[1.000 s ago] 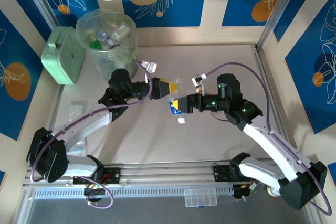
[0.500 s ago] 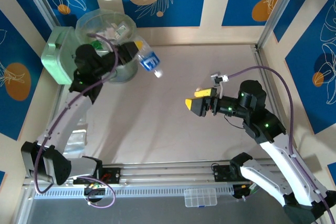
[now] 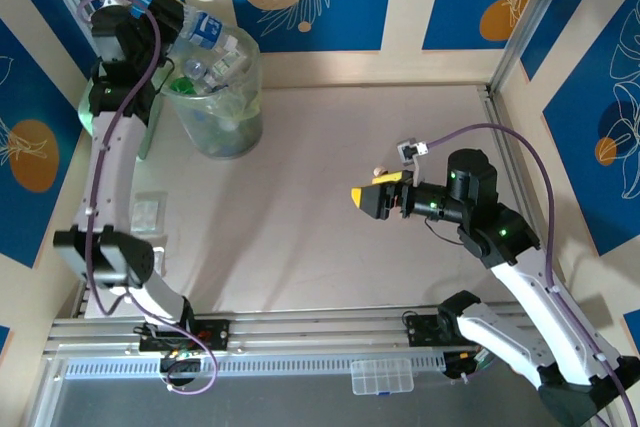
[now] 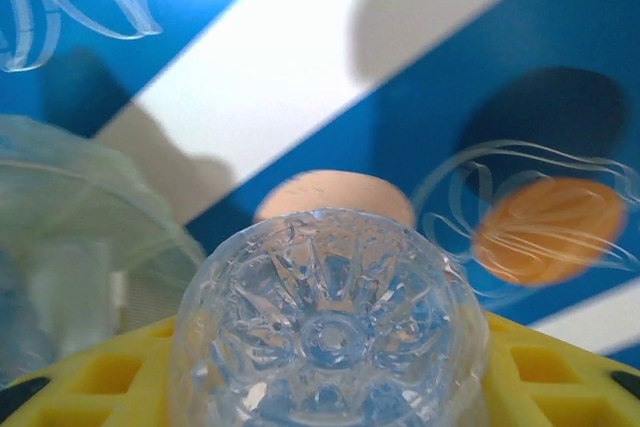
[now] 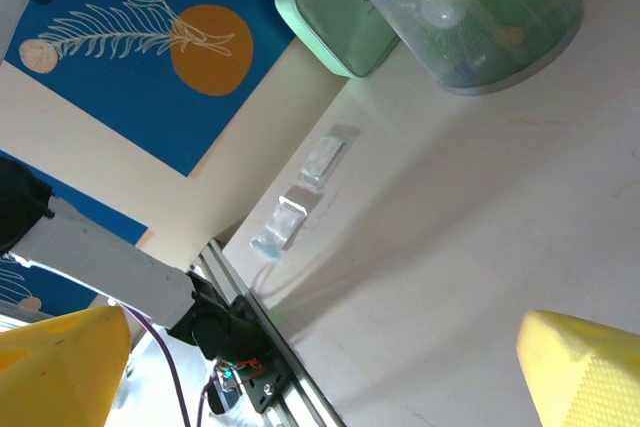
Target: Put the plastic bottles in the bin
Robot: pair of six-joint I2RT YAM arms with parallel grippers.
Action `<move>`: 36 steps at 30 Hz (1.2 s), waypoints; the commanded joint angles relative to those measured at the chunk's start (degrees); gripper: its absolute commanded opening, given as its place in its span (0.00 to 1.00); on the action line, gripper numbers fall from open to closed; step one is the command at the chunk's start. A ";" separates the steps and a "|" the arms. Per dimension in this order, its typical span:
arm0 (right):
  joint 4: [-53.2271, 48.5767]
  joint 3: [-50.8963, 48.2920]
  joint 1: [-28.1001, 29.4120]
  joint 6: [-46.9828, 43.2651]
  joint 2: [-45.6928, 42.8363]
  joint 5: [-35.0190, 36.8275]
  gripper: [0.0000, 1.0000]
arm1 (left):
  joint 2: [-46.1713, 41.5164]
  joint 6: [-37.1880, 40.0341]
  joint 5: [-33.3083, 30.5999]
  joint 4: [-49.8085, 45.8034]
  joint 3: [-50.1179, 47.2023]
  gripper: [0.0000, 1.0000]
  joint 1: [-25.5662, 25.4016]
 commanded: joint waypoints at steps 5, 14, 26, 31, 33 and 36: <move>-4.60 4.30 -0.40 -3.63 1.87 1.84 0.99 | 10.47 -5.70 6.50 -3.81 6.98 0.00 5.20; -3.39 4.16 -0.41 -3.96 6.14 0.08 0.99 | 5.34 -3.46 6.76 4.30 -2.80 0.00 3.38; -2.26 3.41 0.15 -3.92 6.22 -0.34 0.99 | 0.95 -0.58 -3.10 3.18 -11.80 0.00 -2.82; -3.02 2.84 0.33 -4.00 4.91 0.17 0.99 | -1.16 -1.44 -7.99 5.32 -15.91 0.00 -4.16; -3.38 2.68 0.33 -4.09 4.46 0.46 0.99 | -2.32 -1.77 -10.45 5.73 -17.47 0.00 -4.46; -3.28 2.38 0.34 -4.09 3.92 0.72 0.99 | -3.73 -2.19 -12.05 6.16 -19.41 0.00 -4.56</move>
